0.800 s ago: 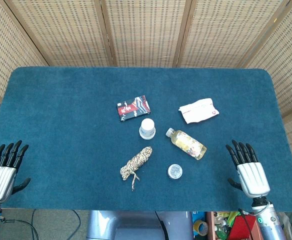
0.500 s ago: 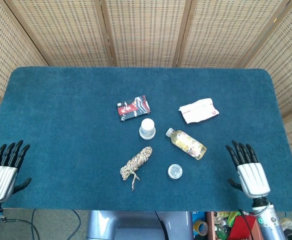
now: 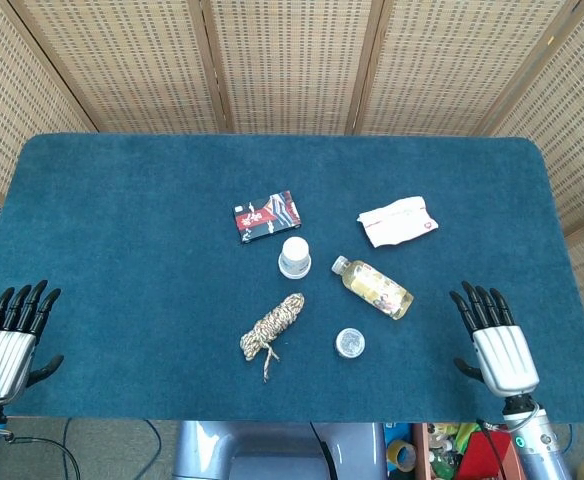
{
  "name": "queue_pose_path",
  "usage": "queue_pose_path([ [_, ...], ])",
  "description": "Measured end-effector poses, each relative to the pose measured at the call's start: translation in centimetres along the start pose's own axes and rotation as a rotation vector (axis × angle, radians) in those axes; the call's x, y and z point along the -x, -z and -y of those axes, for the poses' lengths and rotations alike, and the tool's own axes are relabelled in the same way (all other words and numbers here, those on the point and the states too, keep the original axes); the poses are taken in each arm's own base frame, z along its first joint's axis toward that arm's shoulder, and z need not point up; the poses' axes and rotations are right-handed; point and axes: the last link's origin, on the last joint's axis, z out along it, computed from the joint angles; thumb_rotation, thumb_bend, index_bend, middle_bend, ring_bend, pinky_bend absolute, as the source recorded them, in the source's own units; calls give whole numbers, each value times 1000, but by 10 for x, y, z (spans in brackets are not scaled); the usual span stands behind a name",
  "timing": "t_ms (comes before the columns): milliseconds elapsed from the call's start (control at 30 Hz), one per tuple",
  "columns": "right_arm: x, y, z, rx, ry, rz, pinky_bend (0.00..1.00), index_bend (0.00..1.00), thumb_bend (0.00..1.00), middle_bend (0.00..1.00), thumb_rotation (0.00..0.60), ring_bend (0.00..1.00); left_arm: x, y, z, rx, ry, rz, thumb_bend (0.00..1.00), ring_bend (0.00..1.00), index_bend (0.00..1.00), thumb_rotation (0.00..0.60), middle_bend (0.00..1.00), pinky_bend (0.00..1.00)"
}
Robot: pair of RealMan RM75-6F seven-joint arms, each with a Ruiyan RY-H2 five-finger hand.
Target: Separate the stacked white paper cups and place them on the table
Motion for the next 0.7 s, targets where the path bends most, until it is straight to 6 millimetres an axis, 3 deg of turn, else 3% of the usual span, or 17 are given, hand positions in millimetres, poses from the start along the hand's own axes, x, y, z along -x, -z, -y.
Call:
queue_pose_path([
  [233,-1,-2,2,-10,-17,-11,0,24,99,0,600,0,-2,0,2,-9,4,-7,193,0,0,600,0,0],
  [367,-7,-7,8,-35,-34,-55,0,73,98,0,600,0,-2,0,3,-12,3,-8,192,0,0,600,0,0],
  [567,-25,-24,33,-109,-53,-105,75,122,99,5,600,0,-2,-1,5,-20,4,-8,192,0,0,600,0,0],
  [700,-42,-45,63,-186,-56,-108,159,188,99,57,600,0,0,-1,6,-22,2,1,193,0,0,600,0,0],
])
